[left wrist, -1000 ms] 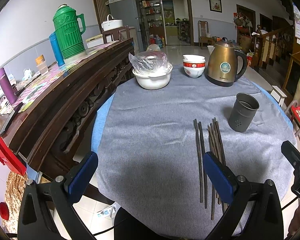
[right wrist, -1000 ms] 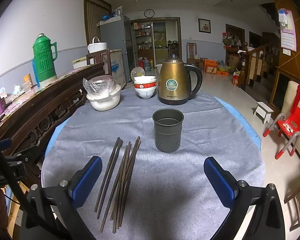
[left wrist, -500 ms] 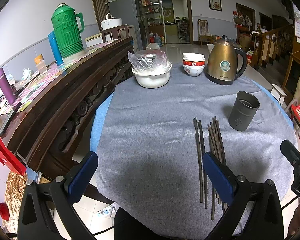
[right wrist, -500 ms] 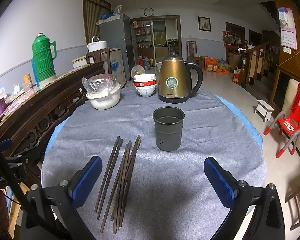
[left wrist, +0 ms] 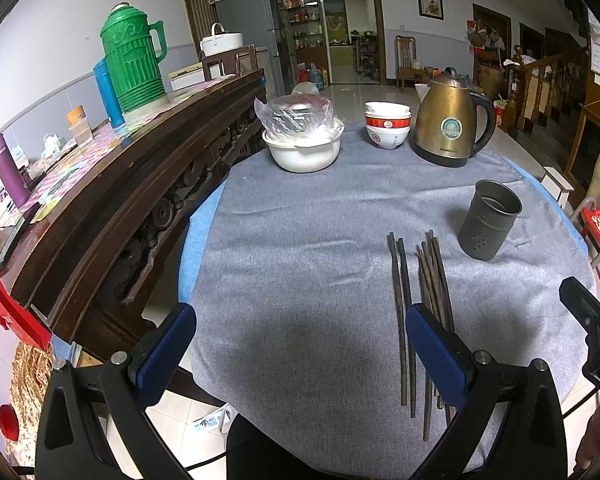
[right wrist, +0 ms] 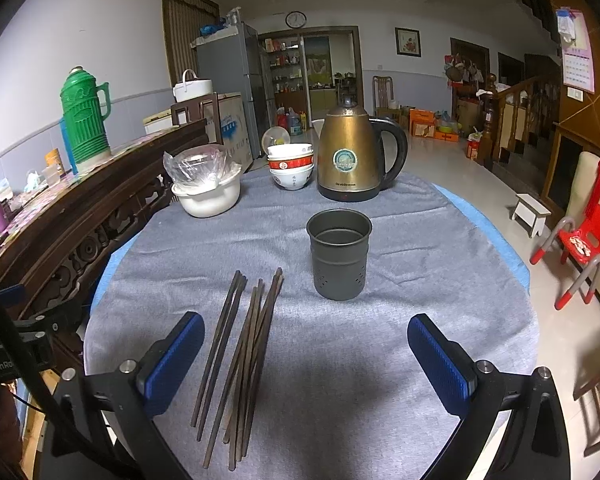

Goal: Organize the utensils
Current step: 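Close the left tool on one chopstick while the right tool grasps another chopstick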

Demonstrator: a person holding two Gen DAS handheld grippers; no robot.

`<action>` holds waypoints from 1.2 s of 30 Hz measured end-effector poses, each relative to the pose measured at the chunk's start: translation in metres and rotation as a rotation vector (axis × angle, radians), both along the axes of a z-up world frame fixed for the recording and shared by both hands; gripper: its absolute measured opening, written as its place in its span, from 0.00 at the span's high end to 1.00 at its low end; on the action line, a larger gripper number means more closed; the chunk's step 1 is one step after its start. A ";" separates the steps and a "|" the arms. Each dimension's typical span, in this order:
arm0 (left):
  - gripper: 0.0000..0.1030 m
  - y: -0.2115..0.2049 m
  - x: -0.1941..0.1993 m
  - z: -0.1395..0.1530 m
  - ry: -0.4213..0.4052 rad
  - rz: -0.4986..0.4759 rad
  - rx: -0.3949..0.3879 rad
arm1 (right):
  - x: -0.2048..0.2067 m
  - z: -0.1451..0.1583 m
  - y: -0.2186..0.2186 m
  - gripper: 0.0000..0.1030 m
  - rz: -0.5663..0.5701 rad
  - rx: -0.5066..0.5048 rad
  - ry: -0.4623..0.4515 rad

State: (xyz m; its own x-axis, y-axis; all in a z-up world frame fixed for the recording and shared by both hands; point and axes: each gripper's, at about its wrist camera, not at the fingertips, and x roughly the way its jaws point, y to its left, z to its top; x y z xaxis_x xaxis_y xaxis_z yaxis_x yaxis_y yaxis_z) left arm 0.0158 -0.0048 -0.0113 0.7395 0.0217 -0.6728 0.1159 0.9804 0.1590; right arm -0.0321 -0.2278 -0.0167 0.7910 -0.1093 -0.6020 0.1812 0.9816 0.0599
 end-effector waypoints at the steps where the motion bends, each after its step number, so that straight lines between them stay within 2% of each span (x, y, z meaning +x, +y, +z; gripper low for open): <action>1: 0.00 0.000 0.001 0.000 0.001 0.000 0.003 | 0.001 -0.001 0.000 0.00 0.000 0.002 0.004; 7: 0.00 0.001 0.010 -0.007 0.014 -0.003 0.046 | 0.009 -0.007 -0.004 0.00 0.002 0.035 0.032; 9: 0.00 0.004 0.021 -0.013 0.057 -0.017 0.024 | 0.018 -0.013 -0.008 0.02 0.009 0.067 0.054; 14: 0.00 0.015 0.056 -0.048 0.201 -0.021 -0.069 | 0.054 -0.045 -0.024 0.32 0.052 0.241 0.168; 16: 0.03 0.017 0.066 -0.060 0.251 -0.026 -0.075 | 0.073 -0.063 -0.026 0.42 0.078 0.304 0.221; 18: 0.11 0.018 0.078 -0.075 0.324 -0.033 -0.097 | 0.094 -0.082 -0.025 0.55 0.098 0.356 0.270; 19: 0.13 0.017 0.082 -0.082 0.361 -0.044 -0.116 | 0.102 -0.089 -0.024 0.58 0.101 0.367 0.284; 23: 0.18 0.009 0.100 -0.099 0.448 -0.102 -0.185 | 0.132 -0.118 -0.018 0.62 0.095 0.404 0.350; 24: 0.24 0.005 0.104 -0.102 0.467 -0.119 -0.199 | 0.136 -0.123 -0.016 0.63 0.094 0.405 0.360; 26: 0.35 -0.001 0.111 -0.108 0.504 -0.145 -0.228 | 0.145 -0.131 -0.011 0.72 0.072 0.377 0.390; 29: 0.42 -0.013 0.125 -0.117 0.542 -0.170 -0.247 | 0.153 -0.143 -0.010 0.80 0.052 0.371 0.425; 32: 0.44 -0.031 0.137 -0.126 0.577 -0.216 -0.268 | 0.155 -0.148 -0.015 0.91 0.043 0.347 0.437; 36: 0.46 -0.044 0.153 -0.141 0.603 -0.208 -0.238 | 0.152 -0.146 -0.023 0.92 0.032 0.332 0.439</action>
